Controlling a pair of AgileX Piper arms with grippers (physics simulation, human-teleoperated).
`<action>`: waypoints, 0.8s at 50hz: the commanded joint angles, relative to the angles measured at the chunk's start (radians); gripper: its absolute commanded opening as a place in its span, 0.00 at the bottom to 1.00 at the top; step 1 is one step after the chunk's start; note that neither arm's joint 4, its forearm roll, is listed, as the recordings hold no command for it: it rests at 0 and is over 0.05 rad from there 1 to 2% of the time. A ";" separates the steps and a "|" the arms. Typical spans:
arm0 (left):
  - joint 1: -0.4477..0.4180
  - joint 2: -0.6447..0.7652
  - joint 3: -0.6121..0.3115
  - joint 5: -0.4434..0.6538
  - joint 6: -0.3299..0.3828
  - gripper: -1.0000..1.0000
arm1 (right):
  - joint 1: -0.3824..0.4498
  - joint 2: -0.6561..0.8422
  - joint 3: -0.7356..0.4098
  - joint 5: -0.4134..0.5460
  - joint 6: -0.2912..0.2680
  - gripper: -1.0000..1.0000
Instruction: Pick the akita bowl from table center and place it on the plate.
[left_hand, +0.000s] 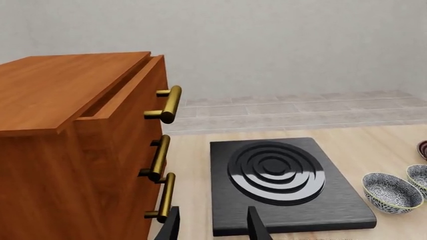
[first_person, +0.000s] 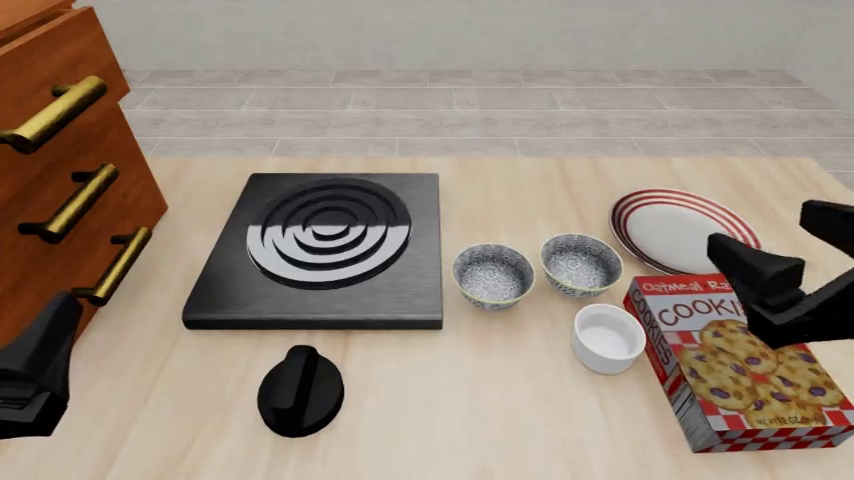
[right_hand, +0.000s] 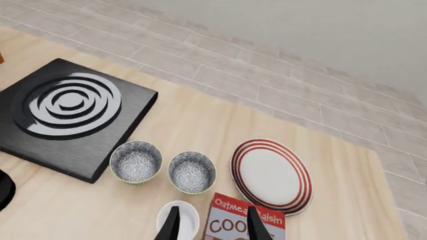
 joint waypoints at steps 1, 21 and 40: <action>-0.009 0.017 0.000 -0.008 0.001 1.00 | 0.098 0.202 -0.049 0.011 -0.236 1.00; -0.019 0.039 0.000 -0.018 0.005 1.00 | 0.254 0.486 -0.270 0.130 -0.400 1.00; -0.013 0.051 -0.001 -0.020 -0.016 1.00 | 0.397 0.789 -0.316 0.131 -0.671 1.00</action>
